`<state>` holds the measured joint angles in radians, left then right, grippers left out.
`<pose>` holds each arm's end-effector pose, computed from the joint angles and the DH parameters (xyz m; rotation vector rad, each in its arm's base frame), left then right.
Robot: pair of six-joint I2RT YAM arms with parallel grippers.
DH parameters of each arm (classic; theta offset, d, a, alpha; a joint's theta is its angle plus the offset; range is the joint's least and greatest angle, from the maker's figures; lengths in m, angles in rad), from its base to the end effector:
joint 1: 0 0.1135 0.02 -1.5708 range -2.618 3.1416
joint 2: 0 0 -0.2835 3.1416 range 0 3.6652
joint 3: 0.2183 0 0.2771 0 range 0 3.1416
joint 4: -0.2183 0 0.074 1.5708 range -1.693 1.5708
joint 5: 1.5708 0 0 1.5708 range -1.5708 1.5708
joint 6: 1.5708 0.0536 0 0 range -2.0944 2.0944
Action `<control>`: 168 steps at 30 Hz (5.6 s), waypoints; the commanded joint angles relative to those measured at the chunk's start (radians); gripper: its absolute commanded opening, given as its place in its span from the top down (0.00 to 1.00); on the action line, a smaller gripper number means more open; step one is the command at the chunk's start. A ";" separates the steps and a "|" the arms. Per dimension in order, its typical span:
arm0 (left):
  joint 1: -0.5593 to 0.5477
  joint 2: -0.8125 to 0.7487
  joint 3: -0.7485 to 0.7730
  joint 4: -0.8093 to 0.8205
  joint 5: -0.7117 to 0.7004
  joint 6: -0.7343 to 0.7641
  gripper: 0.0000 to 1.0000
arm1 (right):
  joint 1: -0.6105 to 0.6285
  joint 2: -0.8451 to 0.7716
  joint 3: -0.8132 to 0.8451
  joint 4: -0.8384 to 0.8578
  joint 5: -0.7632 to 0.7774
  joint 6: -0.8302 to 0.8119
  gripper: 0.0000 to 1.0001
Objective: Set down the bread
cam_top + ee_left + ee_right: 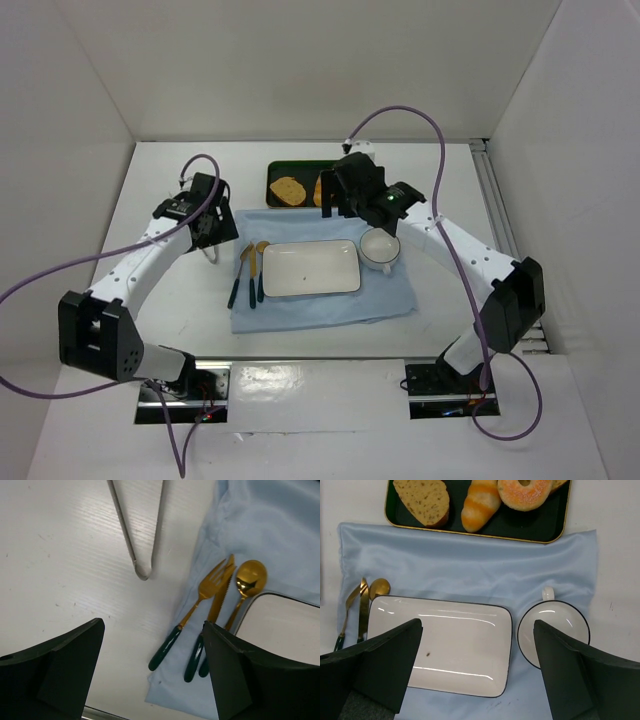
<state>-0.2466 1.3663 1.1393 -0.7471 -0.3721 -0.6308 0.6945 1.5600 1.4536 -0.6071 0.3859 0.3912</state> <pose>0.3046 -0.0566 0.2862 -0.6067 2.3768 0.0974 0.3094 0.2314 0.3470 -0.1393 2.2222 0.1525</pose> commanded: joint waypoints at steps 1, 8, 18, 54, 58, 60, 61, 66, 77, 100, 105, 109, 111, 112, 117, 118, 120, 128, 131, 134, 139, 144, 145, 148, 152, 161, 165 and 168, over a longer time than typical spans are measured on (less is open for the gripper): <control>-0.003 0.051 0.027 -0.034 -0.082 -0.032 0.07 | -0.041 -0.061 -0.015 0.073 -0.054 -0.017 0.01; 0.042 0.148 0.007 0.008 -0.056 -0.067 0.07 | -0.098 -0.109 -0.059 0.104 -0.120 -0.017 0.01; 0.122 0.264 -0.041 0.129 0.025 -0.026 0.07 | -0.188 -0.149 -0.081 0.122 -0.209 -0.045 0.01; 0.288 0.709 0.218 0.218 0.151 0.074 0.11 | -0.302 -0.167 -0.042 0.095 -0.289 -0.081 0.01; 0.297 0.720 0.240 0.218 0.173 0.094 0.19 | -0.302 -0.167 -0.042 0.095 -0.289 -0.081 0.01; 0.297 0.720 0.249 0.218 0.173 0.094 0.29 | -0.302 -0.167 -0.042 0.095 -0.289 -0.072 0.01; 0.297 0.720 0.249 0.218 0.183 0.094 0.32 | -0.302 -0.167 -0.042 0.095 -0.289 -0.072 0.01; 0.297 0.709 0.238 0.218 0.202 0.112 0.44 | -0.302 -0.167 -0.042 0.095 -0.289 -0.063 0.01; 0.268 0.403 0.234 0.187 0.300 0.094 0.44 | -0.302 -0.176 -0.052 0.124 -0.331 -0.034 0.01; -0.016 0.310 0.522 0.195 0.639 0.065 0.40 | -0.302 -0.239 -0.105 0.142 -0.334 -0.006 0.01; -0.082 0.410 0.632 0.209 0.662 0.065 0.40 | -0.311 -0.273 -0.125 0.142 -0.321 -0.006 0.01; -0.124 0.488 0.715 0.187 0.653 0.074 0.40 | -0.334 -0.293 -0.147 0.133 -0.321 -0.006 0.01; -0.137 0.514 0.752 0.187 0.653 0.074 0.40 | -0.343 -0.302 -0.159 0.133 -0.321 -0.006 0.01; -0.146 0.543 0.766 0.177 0.653 0.074 0.40 | -0.343 -0.313 -0.159 0.133 -0.321 -0.006 0.01; -0.174 0.609 0.823 0.157 0.644 0.074 0.40 | -0.375 -0.322 -0.170 0.133 -0.343 -0.015 0.01; -0.174 0.610 0.833 0.157 0.631 0.074 0.40 | -0.375 -0.322 -0.170 0.133 -0.343 -0.015 0.01; -0.183 0.640 0.843 0.146 0.622 0.074 0.40 | -0.394 -0.322 -0.170 0.133 -0.352 -0.024 0.01; -0.211 0.665 0.866 0.101 0.543 0.083 0.41 | -0.406 -0.331 -0.188 0.142 -0.364 -0.025 0.01; -0.211 0.665 0.866 0.101 0.519 0.092 0.41 | -0.415 -0.331 -0.197 0.142 -0.374 -0.025 0.01; -0.211 0.665 0.878 0.083 0.509 0.101 0.41 | -0.415 -0.331 -0.197 0.142 -0.374 -0.025 0.01; -0.211 0.685 0.887 0.060 0.470 0.102 0.41 | -0.415 -0.331 -0.197 0.152 -0.383 -0.025 0.01; -0.211 0.695 0.876 0.060 0.449 0.102 0.39 | -0.415 -0.331 -0.197 0.152 -0.383 -0.025 0.01; -0.211 0.695 0.876 0.060 0.449 0.102 0.38 | -0.415 -0.331 -0.197 0.152 -0.383 -0.025 0.01; -0.211 0.705 0.876 0.060 0.440 0.102 0.35 | -0.415 -0.331 -0.206 0.152 -0.383 -0.025 0.01; -0.211 0.714 0.867 0.069 0.421 0.092 0.35 | -0.424 -0.341 -0.206 0.152 -0.383 -0.025 0.01; -0.211 0.735 0.896 0.080 0.421 0.082 0.35 | -0.424 -0.341 -0.216 0.152 -0.374 -0.025 0.01; -0.211 0.745 0.915 0.080 0.443 0.082 0.36 | -0.424 -0.341 -0.216 0.152 -0.374 -0.025 0.01; -0.211 0.754 0.924 0.080 0.443 0.082 0.36 | -0.424 -0.341 -0.216 0.152 -0.374 -0.025 0.01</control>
<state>-0.4572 2.0972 2.0083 -0.6937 0.0578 -0.5526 0.2768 1.2530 1.2362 -0.5083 0.0071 0.3763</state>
